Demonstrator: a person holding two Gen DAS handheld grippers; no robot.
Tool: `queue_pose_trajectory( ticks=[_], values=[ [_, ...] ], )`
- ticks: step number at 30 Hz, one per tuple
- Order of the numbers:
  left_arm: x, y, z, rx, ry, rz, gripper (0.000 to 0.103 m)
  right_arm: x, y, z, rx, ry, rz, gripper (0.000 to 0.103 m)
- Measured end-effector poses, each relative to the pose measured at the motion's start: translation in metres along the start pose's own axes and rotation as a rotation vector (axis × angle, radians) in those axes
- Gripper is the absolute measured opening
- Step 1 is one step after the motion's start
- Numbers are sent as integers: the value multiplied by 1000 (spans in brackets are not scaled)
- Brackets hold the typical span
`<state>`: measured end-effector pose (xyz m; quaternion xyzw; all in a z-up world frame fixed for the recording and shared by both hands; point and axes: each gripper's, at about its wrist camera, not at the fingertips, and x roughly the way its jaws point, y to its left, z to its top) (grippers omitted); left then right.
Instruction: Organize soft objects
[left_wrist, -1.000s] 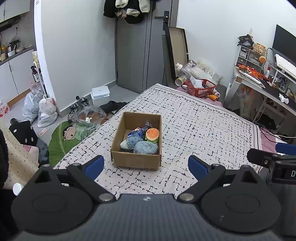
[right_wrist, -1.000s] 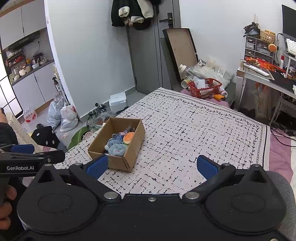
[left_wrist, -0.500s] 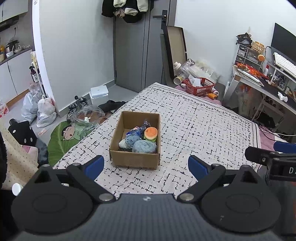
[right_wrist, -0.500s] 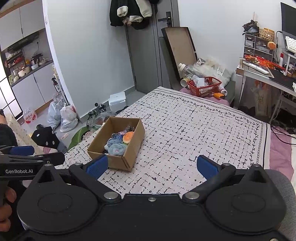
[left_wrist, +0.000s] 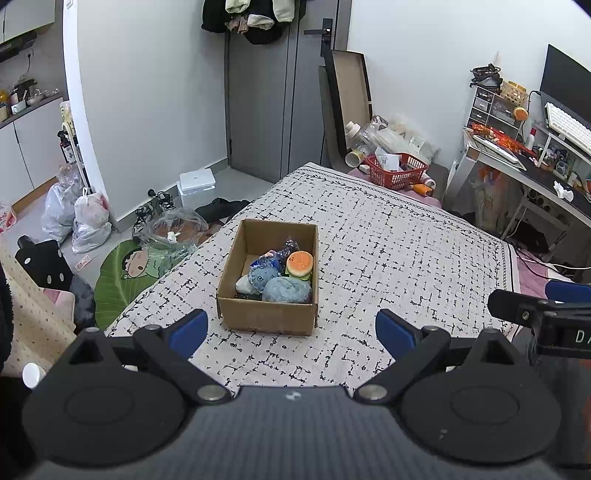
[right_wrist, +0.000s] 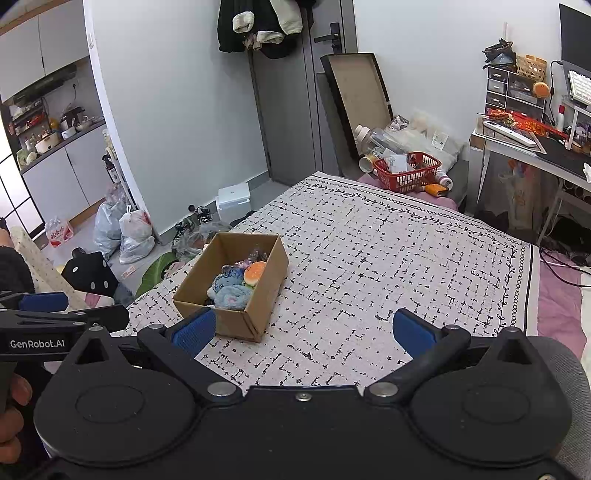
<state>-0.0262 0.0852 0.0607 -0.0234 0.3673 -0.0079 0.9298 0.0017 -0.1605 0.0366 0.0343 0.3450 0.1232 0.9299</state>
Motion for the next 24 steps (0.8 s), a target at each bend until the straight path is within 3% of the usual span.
queue_pose_trajectory(
  ticks=[24],
  values=[
    [2,0,-5,-6,4,-1,97,2,0,-4,1,6,-4,103]
  ],
)
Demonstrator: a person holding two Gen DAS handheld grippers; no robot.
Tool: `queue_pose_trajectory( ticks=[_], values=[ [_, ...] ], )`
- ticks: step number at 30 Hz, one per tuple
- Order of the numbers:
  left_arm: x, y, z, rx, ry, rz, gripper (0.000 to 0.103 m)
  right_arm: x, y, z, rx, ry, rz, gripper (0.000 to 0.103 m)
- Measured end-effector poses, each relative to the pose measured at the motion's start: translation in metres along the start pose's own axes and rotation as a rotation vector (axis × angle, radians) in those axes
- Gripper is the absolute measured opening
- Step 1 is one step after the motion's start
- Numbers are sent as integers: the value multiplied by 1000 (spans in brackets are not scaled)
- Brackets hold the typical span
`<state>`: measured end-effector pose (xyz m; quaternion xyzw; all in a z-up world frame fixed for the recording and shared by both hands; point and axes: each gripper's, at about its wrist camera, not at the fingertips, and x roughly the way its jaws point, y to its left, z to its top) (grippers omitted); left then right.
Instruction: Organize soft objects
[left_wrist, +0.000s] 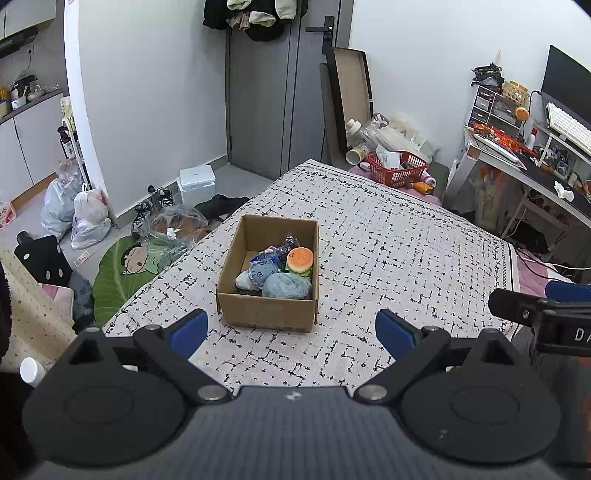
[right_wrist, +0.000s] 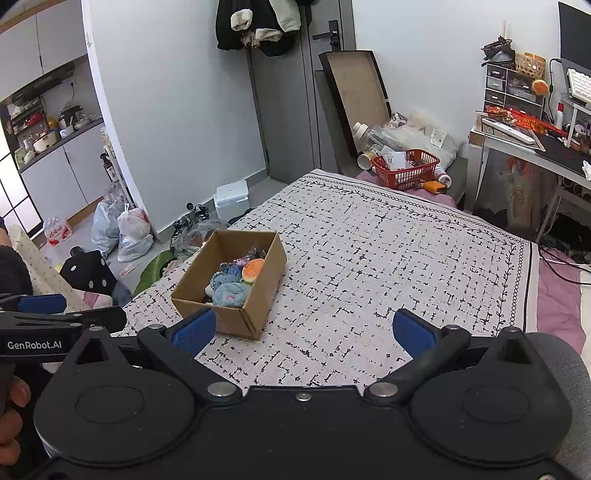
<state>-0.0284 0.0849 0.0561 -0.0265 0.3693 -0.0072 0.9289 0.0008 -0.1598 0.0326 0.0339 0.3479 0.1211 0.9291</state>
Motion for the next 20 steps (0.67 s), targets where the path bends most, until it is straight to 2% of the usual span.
queue_pose_trajectory(
  ticks=[15,20],
  values=[
    [2,-4,-4,-3,-10,-29,97,5,0,-2,15,16,-12,103],
    [11,-5,-4,-14,-3,-38,97,6,-3,-5,25,9,8,103]
  ],
)
